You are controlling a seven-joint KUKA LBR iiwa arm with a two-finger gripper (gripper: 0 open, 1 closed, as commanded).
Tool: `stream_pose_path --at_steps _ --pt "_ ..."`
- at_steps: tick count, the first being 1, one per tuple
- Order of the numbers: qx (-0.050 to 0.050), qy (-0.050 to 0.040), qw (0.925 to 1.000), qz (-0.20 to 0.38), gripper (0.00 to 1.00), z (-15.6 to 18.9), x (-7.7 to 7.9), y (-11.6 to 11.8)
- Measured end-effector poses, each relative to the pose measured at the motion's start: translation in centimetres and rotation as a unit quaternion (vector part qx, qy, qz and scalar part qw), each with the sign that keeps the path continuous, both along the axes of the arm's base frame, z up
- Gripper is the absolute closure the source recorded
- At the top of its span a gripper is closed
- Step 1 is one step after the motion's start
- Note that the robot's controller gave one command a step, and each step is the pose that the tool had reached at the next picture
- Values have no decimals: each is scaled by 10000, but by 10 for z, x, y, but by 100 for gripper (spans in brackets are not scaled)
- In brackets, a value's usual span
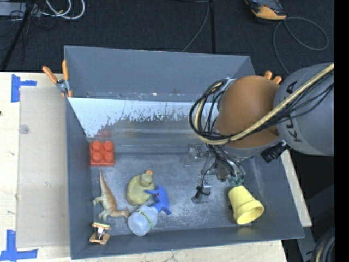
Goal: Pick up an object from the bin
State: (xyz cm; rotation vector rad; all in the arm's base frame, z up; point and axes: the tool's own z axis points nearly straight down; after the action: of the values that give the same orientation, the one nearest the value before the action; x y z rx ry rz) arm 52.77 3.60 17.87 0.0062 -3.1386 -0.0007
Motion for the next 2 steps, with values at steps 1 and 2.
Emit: stream_pose_path --at_steps 1,2 --pt "-7 -11 9999 170 0 -35 3 26" --pt "1 17 9994 358 0 -79 -27 62"
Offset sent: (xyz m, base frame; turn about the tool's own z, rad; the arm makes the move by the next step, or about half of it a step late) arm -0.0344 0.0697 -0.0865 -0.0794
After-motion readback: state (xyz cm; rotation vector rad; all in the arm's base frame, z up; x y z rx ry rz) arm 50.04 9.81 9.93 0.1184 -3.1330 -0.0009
